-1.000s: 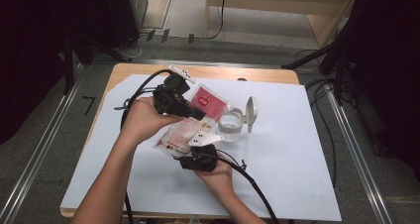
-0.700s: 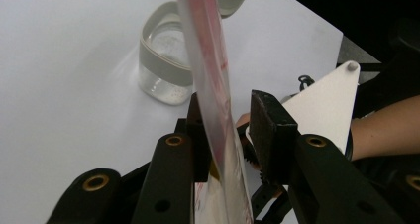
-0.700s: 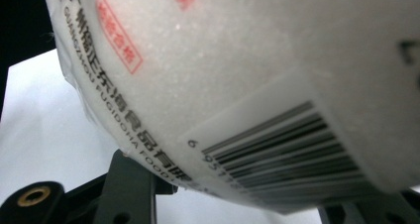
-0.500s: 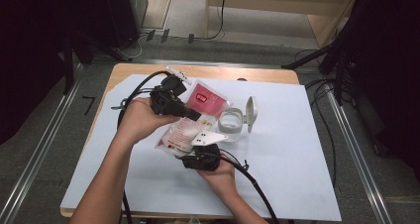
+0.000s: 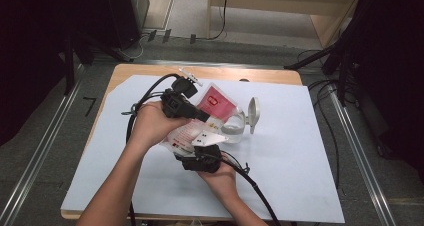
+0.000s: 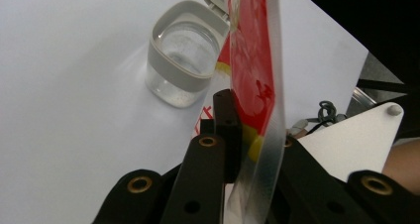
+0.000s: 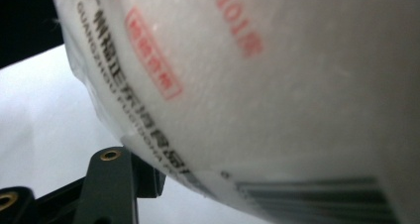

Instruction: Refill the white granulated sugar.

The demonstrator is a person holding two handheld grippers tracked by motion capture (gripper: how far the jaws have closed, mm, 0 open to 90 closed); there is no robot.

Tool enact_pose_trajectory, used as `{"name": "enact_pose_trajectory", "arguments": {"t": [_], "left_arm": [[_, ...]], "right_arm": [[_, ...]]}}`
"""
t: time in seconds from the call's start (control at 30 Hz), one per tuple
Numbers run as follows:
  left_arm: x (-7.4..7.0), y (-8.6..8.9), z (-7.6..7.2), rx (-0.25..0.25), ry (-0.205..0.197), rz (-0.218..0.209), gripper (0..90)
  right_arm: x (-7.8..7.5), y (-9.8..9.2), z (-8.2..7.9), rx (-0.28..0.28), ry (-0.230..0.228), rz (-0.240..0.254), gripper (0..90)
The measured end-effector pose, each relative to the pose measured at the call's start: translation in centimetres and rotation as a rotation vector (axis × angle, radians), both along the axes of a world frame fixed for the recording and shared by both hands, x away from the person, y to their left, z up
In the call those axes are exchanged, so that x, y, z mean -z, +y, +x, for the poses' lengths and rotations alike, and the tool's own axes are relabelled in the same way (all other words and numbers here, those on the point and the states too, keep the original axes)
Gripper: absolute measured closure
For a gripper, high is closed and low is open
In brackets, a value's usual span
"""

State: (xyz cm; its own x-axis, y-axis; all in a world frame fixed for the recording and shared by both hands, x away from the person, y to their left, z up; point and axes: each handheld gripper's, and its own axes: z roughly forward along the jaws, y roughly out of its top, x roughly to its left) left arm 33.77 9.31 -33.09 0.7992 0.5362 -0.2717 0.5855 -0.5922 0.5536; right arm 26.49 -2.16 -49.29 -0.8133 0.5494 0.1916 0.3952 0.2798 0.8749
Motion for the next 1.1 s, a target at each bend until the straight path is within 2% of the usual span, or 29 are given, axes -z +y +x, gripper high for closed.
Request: {"name": "enact_pose_trajectory", "arguments": {"t": [0.03,0.07,0.13,0.2,0.27,0.37,0.5,0.6,0.67,0.7,0.8,0.83,0.93,1.1], "left_arm": [[0.0,-0.1,0.0,-0.003,-0.002,0.001,90.0],[0.1,-0.1,0.0,-0.007,0.000,-0.001,90.0],[0.2,-0.1,0.1,0.000,0.002,-0.019,88.4],[0.2,0.1,0.2,0.005,0.008,-0.035,87.2],[0.2,0.2,0.2,0.003,-0.004,-0.039,84.4],[0.1,0.4,0.2,0.014,-0.006,-0.031,78.6],[0.0,0.7,0.3,0.021,0.004,-0.039,72.9],[-0.2,1.0,0.2,0.027,0.012,-0.039,72.1],[-0.3,1.3,0.2,0.042,0.030,-0.028,70.6],[-0.3,1.4,0.1,0.046,0.026,-0.028,69.3],[-0.3,1.6,0.1,0.056,0.021,-0.009,69.3],[-0.3,1.7,0.1,0.061,0.008,-0.005,69.4],[-0.5,2.2,0.1,0.071,0.014,0.008,71.5],[-0.9,3.3,0.1,0.055,0.041,-0.040,74.8]], "right_arm": [[-0.1,-0.1,0.1,0.004,0.002,0.001,41.6],[-0.1,-0.1,0.2,-0.003,0.012,0.007,47.6],[-0.2,-0.2,0.0,-0.015,0.019,0.018,52.7],[-0.3,-0.3,0.0,-0.017,0.020,0.032,53.4],[-0.4,-0.4,0.0,-0.015,0.017,0.042,54.7],[-0.5,-0.6,0.1,-0.027,0.020,0.056,57.3],[-0.5,-0.7,0.0,-0.037,0.025,0.063,59.1],[-0.5,-0.9,0.1,-0.036,0.019,0.057,60.0],[-0.5,-0.9,0.1,-0.039,0.020,0.057,60.2],[-0.5,-0.9,0.1,-0.040,0.026,0.064,60.4],[-0.5,-1.1,0.2,-0.037,0.049,0.091,60.7],[-0.4,-1.1,0.3,-0.036,0.050,0.091,60.7],[-0.5,-1.3,0.3,-0.031,0.044,0.088,60.8],[-0.6,-1.7,0.4,-0.025,0.045,0.102,60.7]]}}
